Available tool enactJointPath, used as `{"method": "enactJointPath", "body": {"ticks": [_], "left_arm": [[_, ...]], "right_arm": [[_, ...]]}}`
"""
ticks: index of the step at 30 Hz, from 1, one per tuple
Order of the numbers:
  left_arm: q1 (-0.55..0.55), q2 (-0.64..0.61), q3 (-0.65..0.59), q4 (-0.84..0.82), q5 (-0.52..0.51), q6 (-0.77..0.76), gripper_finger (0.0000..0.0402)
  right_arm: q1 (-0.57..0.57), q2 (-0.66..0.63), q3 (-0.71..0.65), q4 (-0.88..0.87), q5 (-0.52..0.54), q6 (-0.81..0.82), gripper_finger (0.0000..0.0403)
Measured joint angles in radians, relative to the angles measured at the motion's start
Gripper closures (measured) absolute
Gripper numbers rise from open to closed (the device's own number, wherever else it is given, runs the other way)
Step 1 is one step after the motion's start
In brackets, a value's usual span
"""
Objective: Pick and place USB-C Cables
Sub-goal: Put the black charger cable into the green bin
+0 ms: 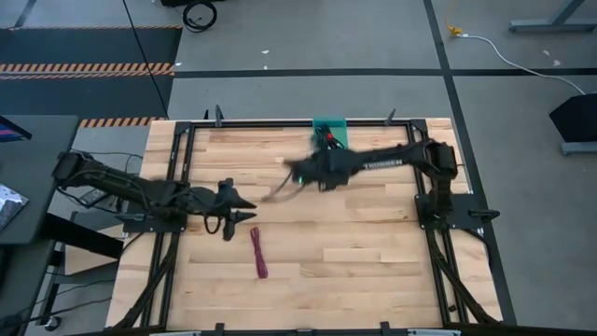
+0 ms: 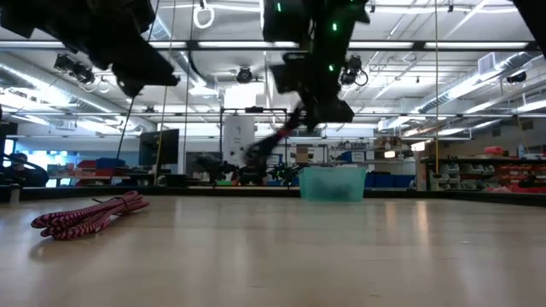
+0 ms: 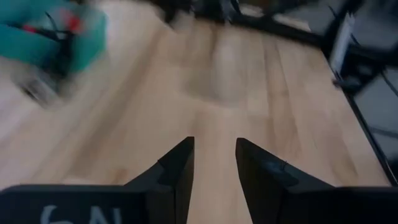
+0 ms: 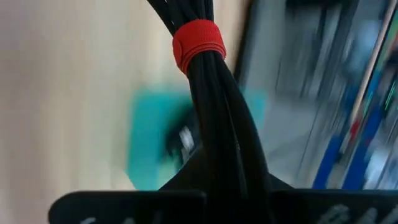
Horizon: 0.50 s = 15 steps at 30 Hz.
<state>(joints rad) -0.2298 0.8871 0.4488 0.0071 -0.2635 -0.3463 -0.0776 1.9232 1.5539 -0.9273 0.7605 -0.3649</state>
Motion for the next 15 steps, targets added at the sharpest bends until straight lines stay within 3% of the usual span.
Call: {"method": "enactJointPath", "body": {"ticks": [4,7,12,15], "left_arm": [[-0.026,-0.001,0.0,-0.017,0.002,-0.001,0.0282],[-0.028,-0.001,0.0,-0.017,0.003,-0.009,0.0284],[-0.028,-0.001,0.0,-0.017,0.002,-0.009,0.0285],[-0.028,0.0,0.0,-0.018,0.002,-0.025,0.0285]], "right_arm": [[-0.123,-0.009,0.0,-0.144,0.008,0.248,0.0386],[-0.186,-0.029,0.0,-0.163,-0.003,0.342,0.0386],[-0.282,-0.073,0.0,-0.18,-0.084,0.466,0.0386],[-0.333,-0.078,0.0,-0.246,-0.196,0.554,0.0386]]}}
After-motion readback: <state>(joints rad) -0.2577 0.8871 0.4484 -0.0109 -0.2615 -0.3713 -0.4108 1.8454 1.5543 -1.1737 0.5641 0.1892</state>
